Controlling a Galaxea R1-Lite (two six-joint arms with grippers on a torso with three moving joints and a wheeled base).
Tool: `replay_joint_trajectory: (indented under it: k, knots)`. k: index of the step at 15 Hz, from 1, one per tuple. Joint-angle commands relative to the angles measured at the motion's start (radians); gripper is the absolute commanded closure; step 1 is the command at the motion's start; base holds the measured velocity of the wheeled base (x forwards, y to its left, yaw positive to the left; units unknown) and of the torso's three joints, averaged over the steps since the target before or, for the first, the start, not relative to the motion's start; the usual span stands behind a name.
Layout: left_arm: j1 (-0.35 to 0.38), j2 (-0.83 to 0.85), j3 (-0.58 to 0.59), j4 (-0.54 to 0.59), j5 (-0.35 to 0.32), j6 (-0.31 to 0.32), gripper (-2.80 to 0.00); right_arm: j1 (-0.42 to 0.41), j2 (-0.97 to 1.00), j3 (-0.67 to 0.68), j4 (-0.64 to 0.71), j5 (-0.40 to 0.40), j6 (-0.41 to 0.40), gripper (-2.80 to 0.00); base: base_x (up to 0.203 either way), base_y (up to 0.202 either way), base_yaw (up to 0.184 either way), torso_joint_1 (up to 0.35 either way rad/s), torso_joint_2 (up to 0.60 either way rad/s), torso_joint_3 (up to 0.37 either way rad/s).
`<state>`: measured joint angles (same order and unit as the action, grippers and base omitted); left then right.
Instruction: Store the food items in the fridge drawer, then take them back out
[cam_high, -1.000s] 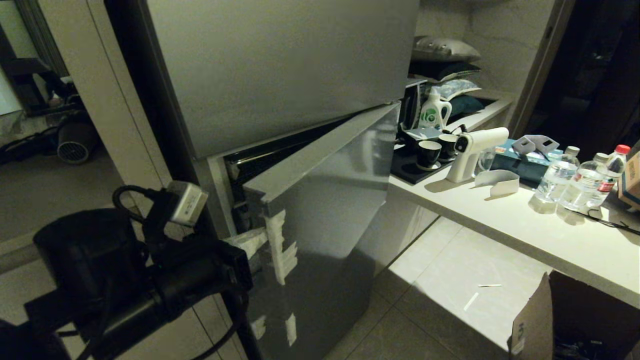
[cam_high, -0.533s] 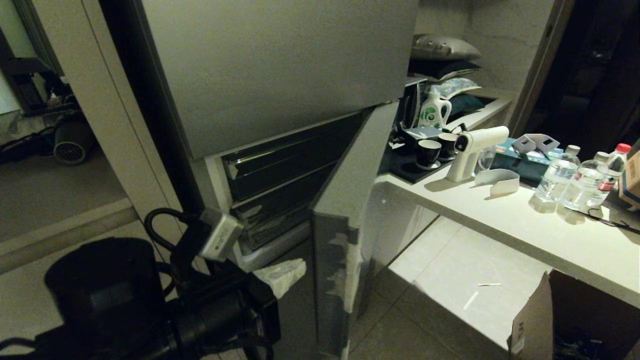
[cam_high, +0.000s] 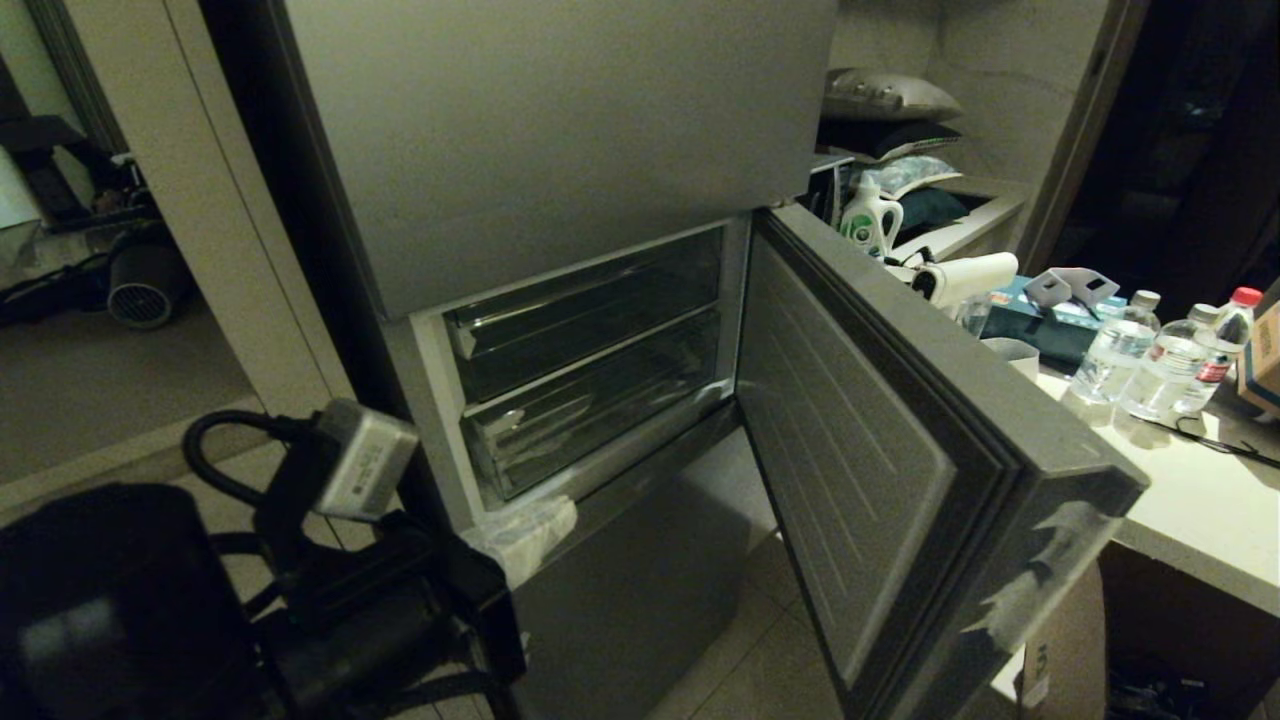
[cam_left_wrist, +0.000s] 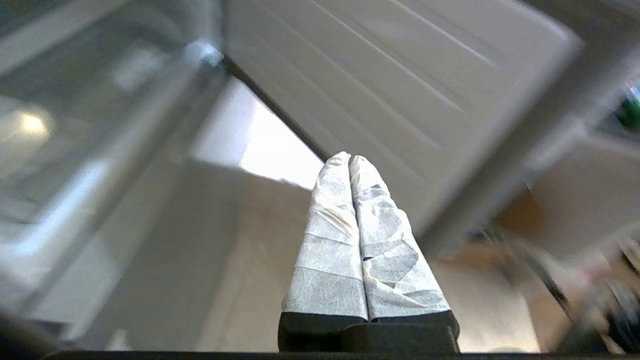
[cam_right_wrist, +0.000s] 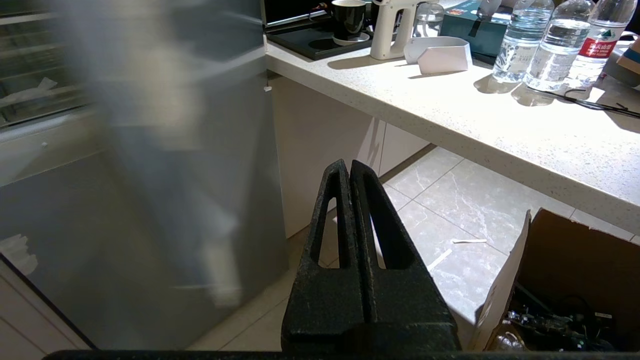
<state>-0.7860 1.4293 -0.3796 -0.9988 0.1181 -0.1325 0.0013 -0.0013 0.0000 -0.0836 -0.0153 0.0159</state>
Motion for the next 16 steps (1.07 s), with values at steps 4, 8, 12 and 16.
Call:
replay_joint_trajectory:
  k: [4, 8, 12, 16]
  knots:
    - [0.097, -0.323, -0.030, 0.105, 0.146, 0.002, 0.00, 0.000, 0.000, 0.031, -0.001, 0.000, 0.003, 0.00, 0.000, 0.000, 0.000, 0.000, 0.00, 0.000]
    - [0.520, -0.612, -0.060, 0.392, 0.192, 0.003, 0.00, 0.000, 0.000, 0.031, -0.001, 0.000, 0.003, 0.00, 0.000, 0.000, 0.000, 0.000, 0.00, 0.000]
    - [0.727, -0.926, -0.025, 0.720, 0.119, 0.041, 0.00, 0.000, 0.000, 0.031, -0.001, 0.000, 0.003, 0.00, 0.000, 0.000, 0.000, 0.000, 0.00, 0.000]
    - [0.793, -1.186, 0.177, 0.980, -0.036, 0.157, 0.00, 0.000, 0.000, 0.031, -0.001, 0.000, 0.003, 0.00, 0.000, 0.000, 0.000, 0.000, 0.00, 0.000]
